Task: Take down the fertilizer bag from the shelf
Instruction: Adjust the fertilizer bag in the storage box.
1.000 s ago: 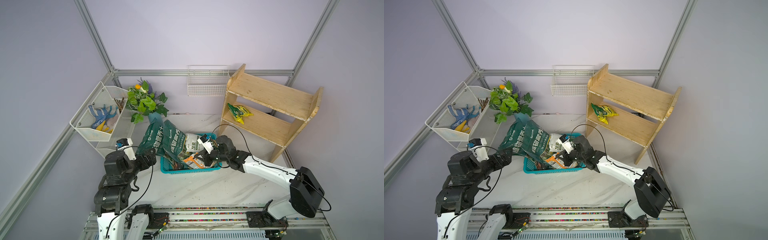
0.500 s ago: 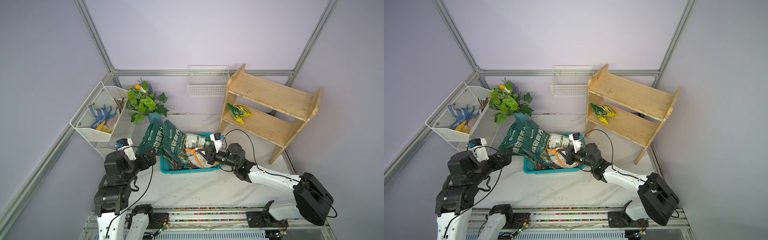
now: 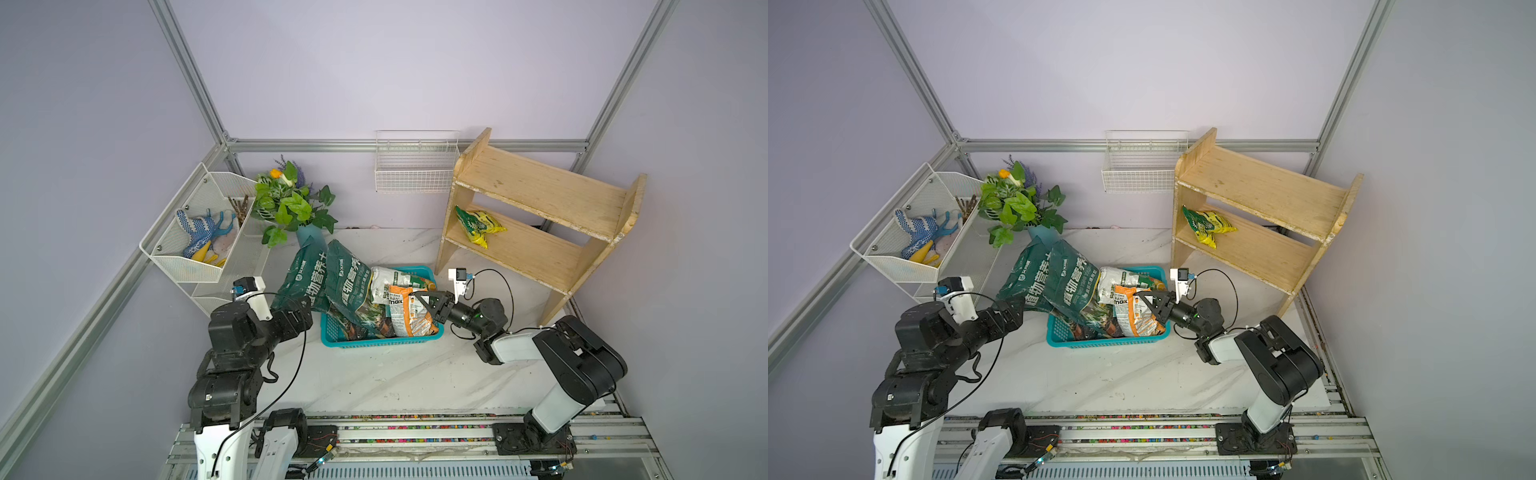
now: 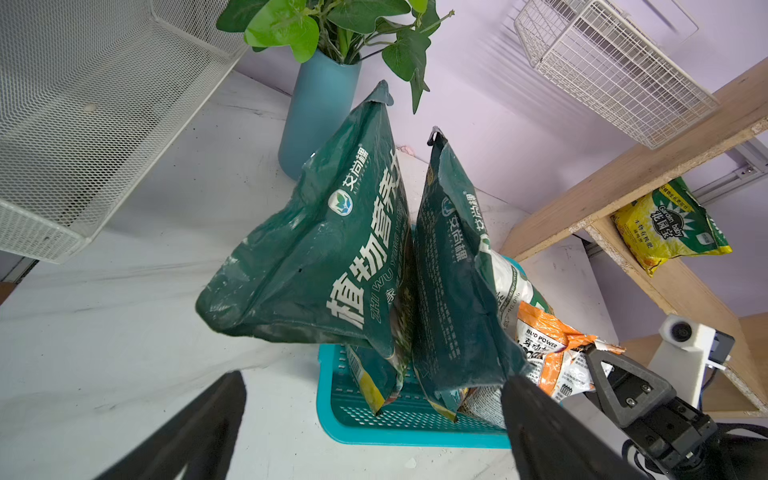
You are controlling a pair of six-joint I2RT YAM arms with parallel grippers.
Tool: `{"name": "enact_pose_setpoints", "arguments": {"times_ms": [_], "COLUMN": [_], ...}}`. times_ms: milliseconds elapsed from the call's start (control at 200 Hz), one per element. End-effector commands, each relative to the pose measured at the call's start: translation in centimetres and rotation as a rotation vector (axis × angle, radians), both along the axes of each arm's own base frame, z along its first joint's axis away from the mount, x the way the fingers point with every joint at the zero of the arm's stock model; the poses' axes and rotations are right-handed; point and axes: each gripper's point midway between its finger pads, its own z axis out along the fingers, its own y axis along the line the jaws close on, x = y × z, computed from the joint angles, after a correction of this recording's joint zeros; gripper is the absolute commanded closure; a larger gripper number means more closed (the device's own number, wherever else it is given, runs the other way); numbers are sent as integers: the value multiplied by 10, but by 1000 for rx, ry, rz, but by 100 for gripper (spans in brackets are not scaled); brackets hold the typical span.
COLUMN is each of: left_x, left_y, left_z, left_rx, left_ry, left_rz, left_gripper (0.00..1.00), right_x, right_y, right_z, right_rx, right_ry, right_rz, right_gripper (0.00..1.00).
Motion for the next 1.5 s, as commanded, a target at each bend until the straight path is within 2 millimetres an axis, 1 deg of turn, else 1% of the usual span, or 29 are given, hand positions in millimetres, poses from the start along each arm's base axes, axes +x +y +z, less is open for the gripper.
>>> {"name": "enact_pose_setpoints", "arguments": {"times_ms": [0, 90, 160, 195, 205, 210, 295, 395, 545, 675, 830, 890, 955, 1000, 1055, 1110, 1160, 1230, 1270, 1300, 1315, 1350, 1415, 1435, 1450, 1495], "left_x": [3, 3, 3, 3, 3, 3, 3, 3, 3, 3, 3, 3, 3, 3, 3, 3, 3, 3, 3, 4, 3, 3, 3, 3, 3, 3], "left_y": [1, 0, 0, 0, 0, 0, 0, 0, 0, 0, 0, 0, 0, 0, 0, 0, 0, 0, 0, 0, 0, 0, 0, 0, 0, 0], "left_z": [-13, -13, -14, -13, -13, -13, -13, -13, -14, -14, -14, -14, -14, -14, -14, -14, -14, -14, -14, -14, -14, -14, -14, -14, -14, -14], "left_rx": [-11, -11, -11, -11, -11, -11, -12, -11, -11, -11, -11, -11, -11, -11, -12, -12, -12, -11, -12, -11, -12, -12, -12, -11, -12, -12], "left_ry": [18, 18, 20, 19, 19, 19, 19, 19, 20, 19, 20, 21, 21, 21, 19, 20, 20, 20, 20, 20, 20, 20, 20, 20, 20, 20], "left_rz": [1, 0, 0, -1, -1, 0, 1, 0, 0, 1, 0, 1, -1, 0, -1, -1, -1, 0, -1, 0, -1, -1, -1, -1, -1, -1], "left_gripper": [0, 0, 0, 0, 0, 0, 0, 0, 0, 0, 0, 0, 0, 0, 0, 0, 0, 0, 0, 0, 0, 0, 0, 0, 0, 0], "right_x": [2, 10, 15, 18, 17, 17, 24, 25, 27, 23, 10, 9, 10, 10, 12, 13, 12, 10, 10, 11, 12, 14, 19, 21, 22, 26], "right_y": [-1, 1, -5, -8, -10, -11, -17, -19, -26, -16, 10, 13, 12, 12, 8, 4, 0, -9, -16, -23, -27, -36, -62, -69, -75, -93], "right_z": [25, 15, 10, 1, 8, 8, -1, -9, -14, -21, -36, -37, -34, -27, -15, 4, 25, 60, 81, 96, 103, 116, 142, 146, 153, 162], "right_rx": [8, -98, -161, -197, -194, -198, -274, -341, -392, -439, -515, -505, -494, -488, -481, -469, -461, -452, -452, -456, -458, -482, -516, -534, -539, -580], "right_ry": [-120, -129, -138, -122, -141, -142, -127, -127, -137, -160, -203, -199, -197, -204, -210, -223, -242, -273, -282, -286, -286, -273, -245, -234, -232, -206], "right_rz": [-15, -58, -112, -138, -150, -155, -207, -236, -283, -260, -204, -194, -200, -211, -236, -266, -291, -338, -377, -411, -434, -480, -613, -651, -681, -775], "right_gripper": [100, 100, 100, 100, 100, 100, 100, 100, 100, 100, 100, 100, 97, 90, 74, 57, 47, 39, 36, 36, 31, 28, 24, 23, 23, 20]}}
